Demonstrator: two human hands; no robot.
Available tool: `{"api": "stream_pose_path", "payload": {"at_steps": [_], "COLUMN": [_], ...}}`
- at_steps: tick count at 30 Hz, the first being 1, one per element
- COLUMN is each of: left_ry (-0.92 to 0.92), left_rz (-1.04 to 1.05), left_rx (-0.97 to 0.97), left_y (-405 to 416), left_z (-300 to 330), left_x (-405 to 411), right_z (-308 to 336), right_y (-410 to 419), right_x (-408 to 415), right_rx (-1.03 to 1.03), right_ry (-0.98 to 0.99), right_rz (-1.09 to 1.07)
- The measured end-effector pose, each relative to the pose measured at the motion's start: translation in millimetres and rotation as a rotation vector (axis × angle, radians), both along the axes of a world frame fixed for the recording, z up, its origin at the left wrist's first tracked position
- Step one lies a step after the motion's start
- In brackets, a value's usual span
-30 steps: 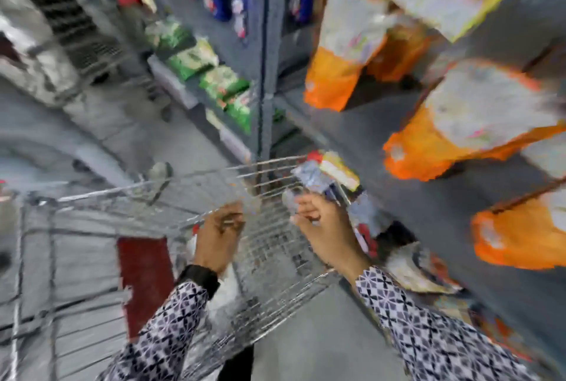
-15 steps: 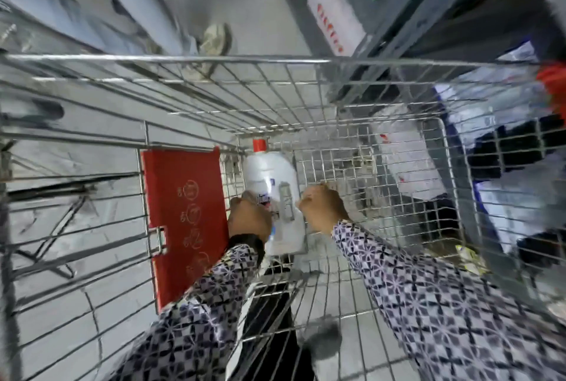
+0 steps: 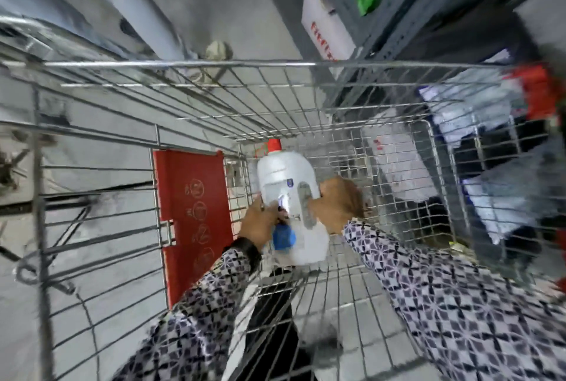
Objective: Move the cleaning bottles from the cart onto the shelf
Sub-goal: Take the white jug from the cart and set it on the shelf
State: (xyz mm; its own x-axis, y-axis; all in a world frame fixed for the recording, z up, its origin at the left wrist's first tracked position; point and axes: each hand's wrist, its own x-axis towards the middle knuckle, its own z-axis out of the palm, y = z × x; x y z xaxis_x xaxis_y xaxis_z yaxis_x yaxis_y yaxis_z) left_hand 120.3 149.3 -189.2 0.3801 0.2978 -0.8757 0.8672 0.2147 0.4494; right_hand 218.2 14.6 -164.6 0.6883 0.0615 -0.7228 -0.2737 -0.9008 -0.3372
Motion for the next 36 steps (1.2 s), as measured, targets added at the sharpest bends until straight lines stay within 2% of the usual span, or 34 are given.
{"api": "stream_pose_path", "payload": {"at_steps": [3, 7, 11, 14, 18, 21, 27, 32, 36], "left_ry": [-0.131, -0.379, -0.658, -0.822, -0.945, -1.06, -1.205, -1.279, -1.298], "left_rz": [0.048, 0.001, -0.148, -0.27, -0.395, -0.579, -0.879, -1.07, -1.103], "left_rx": [-0.194, -0.273, -0.36, -0.405, -0.545, -0.638, -0.806, -0.965, -0.964], "left_y": [-14.7, -55.7, -125.8, -178.3, -245.8, -302.8, -363.2, -376.7, -374.4], "left_z": [64.8, 171.0, 292.8, 375.4, 462.8, 529.0, 605.4, 631.2, 631.8], "left_x": [-0.7, 0.1, -11.0, -27.4, -50.9, -74.5, -97.4, -102.9, -99.7], "right_z": [75.8, 182.1, 290.3, 357.4, 424.9, 482.9, 568.8, 596.5, 598.2], "right_y": [-37.3, -96.1, -173.7, -231.1, -289.5, -328.2, -374.9, -378.6, -372.6], "right_x": [-2.8, -29.3, -77.8, -128.8, -194.8, -243.5, -307.3, -332.1, -334.5], "right_rx": [0.079, 0.24, 0.261, 0.496, 0.879, 0.998, 0.975, 1.0, 1.003], "right_ry": [-0.08, -0.245, -0.509, -0.685, -0.833, -1.108, -1.468, -1.578, -1.602], "right_rz": [-0.105, -0.306, -0.405, -0.632, -0.95, -1.136, -1.236, -1.269, -1.284]}}
